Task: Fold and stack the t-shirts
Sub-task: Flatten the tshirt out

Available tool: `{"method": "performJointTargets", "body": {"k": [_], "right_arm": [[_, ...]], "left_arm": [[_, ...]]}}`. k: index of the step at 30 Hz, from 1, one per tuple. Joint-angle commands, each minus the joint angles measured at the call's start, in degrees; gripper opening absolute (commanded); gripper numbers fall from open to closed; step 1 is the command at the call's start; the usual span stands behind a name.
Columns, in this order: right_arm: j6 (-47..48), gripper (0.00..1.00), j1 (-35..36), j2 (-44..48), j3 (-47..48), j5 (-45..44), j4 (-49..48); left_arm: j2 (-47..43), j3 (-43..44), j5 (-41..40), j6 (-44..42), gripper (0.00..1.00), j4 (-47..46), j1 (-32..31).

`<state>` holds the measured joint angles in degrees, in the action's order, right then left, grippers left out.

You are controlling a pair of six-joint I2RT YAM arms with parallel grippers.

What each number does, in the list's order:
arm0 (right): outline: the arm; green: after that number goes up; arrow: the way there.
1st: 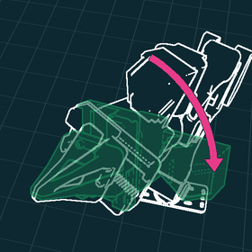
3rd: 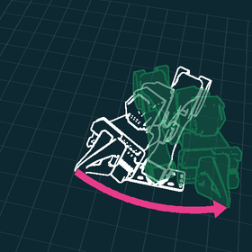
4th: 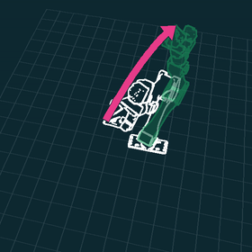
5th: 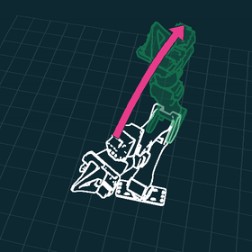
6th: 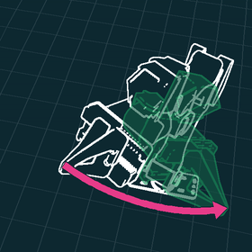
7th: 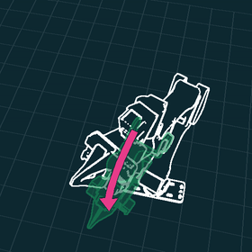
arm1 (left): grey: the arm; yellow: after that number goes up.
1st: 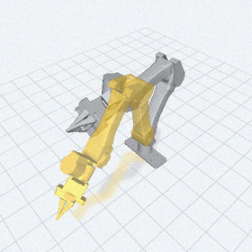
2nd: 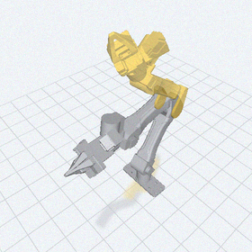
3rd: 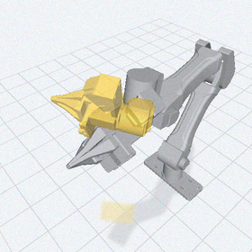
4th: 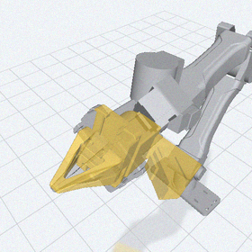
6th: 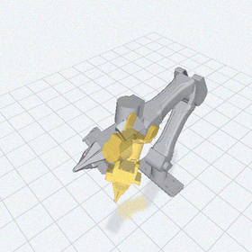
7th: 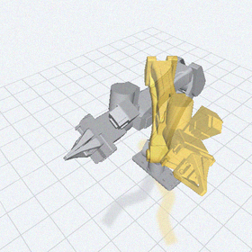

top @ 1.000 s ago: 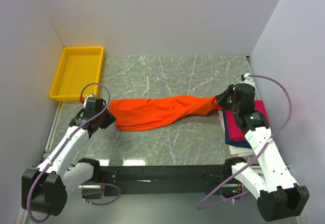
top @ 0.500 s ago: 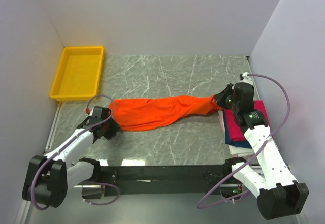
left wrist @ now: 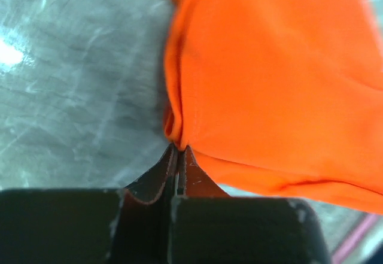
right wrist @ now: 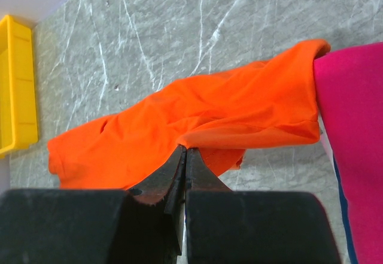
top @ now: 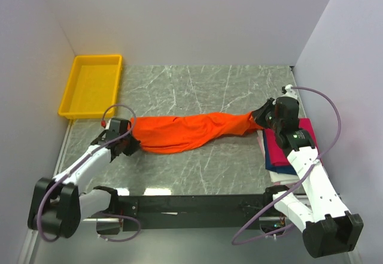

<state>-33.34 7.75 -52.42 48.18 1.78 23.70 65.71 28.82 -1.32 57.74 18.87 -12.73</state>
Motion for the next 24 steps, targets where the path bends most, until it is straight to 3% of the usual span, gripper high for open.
{"method": "performJointTargets", "body": {"k": [1, 11, 12, 15, 18, 20, 22, 24], "right_arm": [[0.38, 0.00, -0.80, 1.27, 2.70, -0.29, -0.15], [-0.32, 0.00, -1.95, 4.34, 9.38, 0.68, 3.54], [-0.32, 0.00, -2.12, 4.87, 9.91, 0.77, 3.89], [-0.14, 0.00, -2.12, 6.36, 11.32, 0.68, 5.47], [0.21, 0.00, -2.30, 8.38, 11.93, -1.24, 7.32], [0.21, 0.00, -2.39, 9.53, 11.85, -1.69, 8.20], [0.12, 0.00, -2.47, 10.50, 11.76, -1.69, 8.38], [-0.14, 0.00, -2.56, 10.33, 11.76, -1.61, 8.29]], "left_arm": [[-7.50, 6.24, -0.96, -1.83, 0.01, 7.11, -0.10], [-15.78, 21.09, -1.23, -5.97, 0.01, 18.74, 1.04], [-16.31, 21.63, -0.44, -6.05, 0.05, 19.00, 1.22], [-18.34, 21.72, 0.79, -5.01, 0.10, 20.58, 1.31], [-19.92, 19.44, 2.11, -3.25, 0.04, 23.30, 1.22], [-22.02, 16.02, 2.64, -2.54, 0.06, 23.75, 1.31], [-23.78, 13.04, 2.55, -2.01, 0.22, 24.11, 1.31], [-24.32, 11.88, 3.08, -2.19, 0.31, 23.58, 1.31]]}}
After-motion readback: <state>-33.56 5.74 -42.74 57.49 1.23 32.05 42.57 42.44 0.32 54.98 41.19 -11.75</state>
